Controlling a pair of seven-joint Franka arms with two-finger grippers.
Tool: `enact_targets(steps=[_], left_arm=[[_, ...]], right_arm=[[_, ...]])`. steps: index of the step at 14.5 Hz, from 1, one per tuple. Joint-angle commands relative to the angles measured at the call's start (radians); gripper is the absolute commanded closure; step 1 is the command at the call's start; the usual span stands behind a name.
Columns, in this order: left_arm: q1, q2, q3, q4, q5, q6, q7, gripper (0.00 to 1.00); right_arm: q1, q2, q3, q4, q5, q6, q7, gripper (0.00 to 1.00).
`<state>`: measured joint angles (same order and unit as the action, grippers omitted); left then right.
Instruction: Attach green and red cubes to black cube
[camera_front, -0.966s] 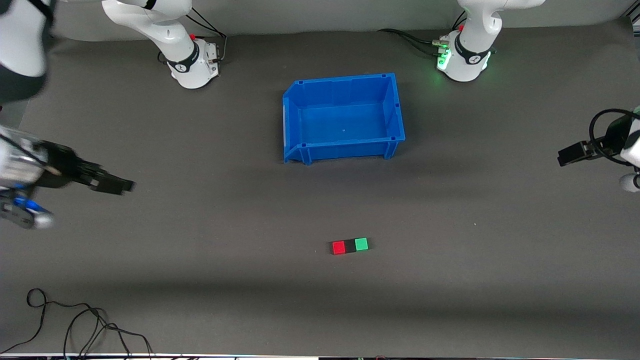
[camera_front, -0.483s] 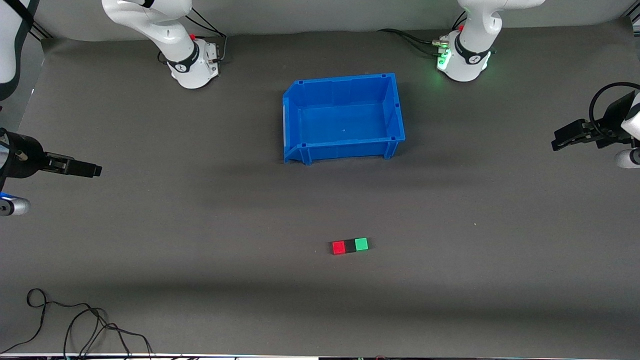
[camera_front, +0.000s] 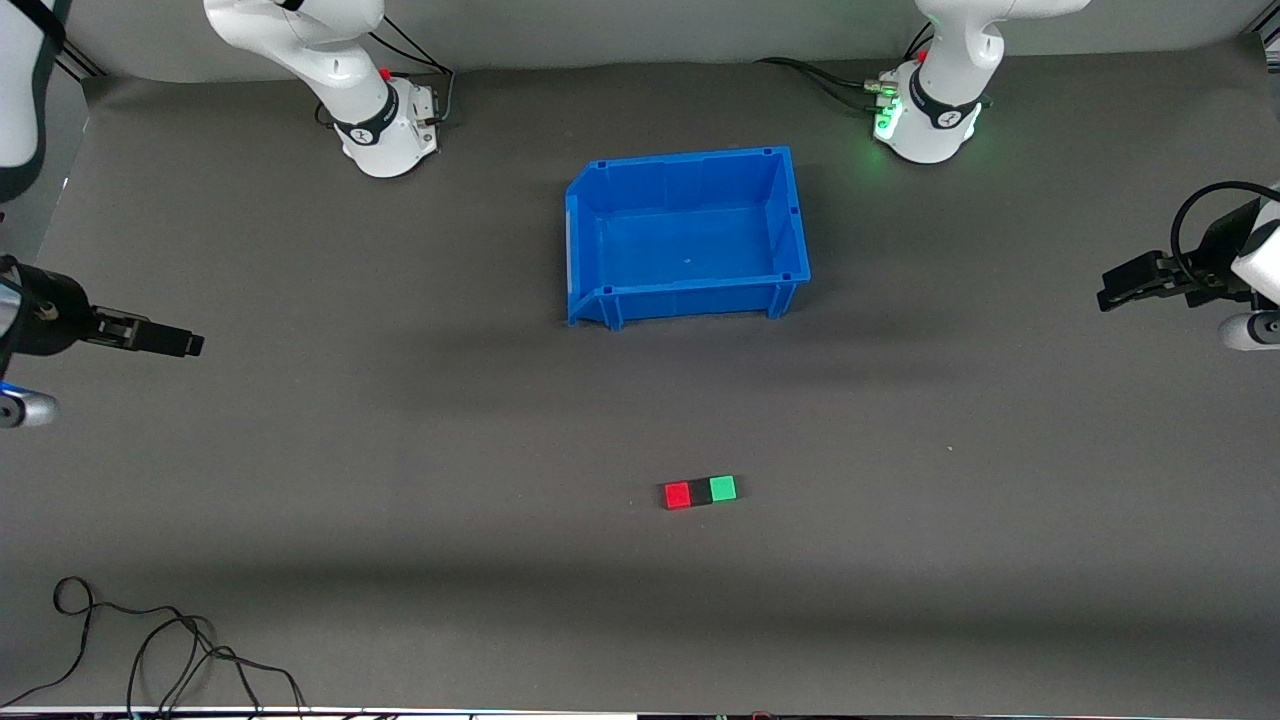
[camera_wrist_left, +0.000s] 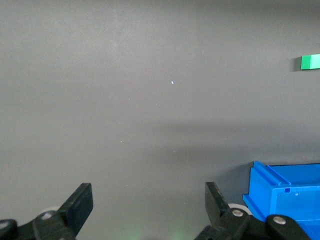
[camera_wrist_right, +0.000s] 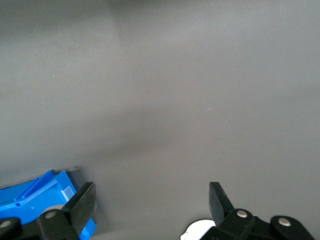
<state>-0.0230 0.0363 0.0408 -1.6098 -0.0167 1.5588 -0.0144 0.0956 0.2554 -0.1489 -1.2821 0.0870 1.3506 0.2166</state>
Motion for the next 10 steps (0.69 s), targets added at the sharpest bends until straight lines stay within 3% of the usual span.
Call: enact_targets(steps=[1,3,7,10], left_arm=[[-0.017,-0.006,-0.022,0.059,0.053,-0.069,0.021,0.0],[-0.021,-0.004,-0.029,0.065,0.055,-0.079,0.013,0.0],[-0.014,0.002,-0.035,0.068,0.008,-0.066,0.019,0.0],[-0.003,0.014,-0.033,0.07,-0.034,-0.056,0.017,0.0]], right_arm=[[-0.033,-0.137,0.029,-0.18,-0.027,0.087,-0.118,0.0],[-0.034,-0.178,0.028,-0.236,-0.029,0.152,-0.168,0.0],[-0.031,-0.226,0.034,-0.241,-0.098,0.211,-0.155,0.0],[-0.033,-0.229,0.058,-0.243,-0.089,0.214,-0.149,0.0]])
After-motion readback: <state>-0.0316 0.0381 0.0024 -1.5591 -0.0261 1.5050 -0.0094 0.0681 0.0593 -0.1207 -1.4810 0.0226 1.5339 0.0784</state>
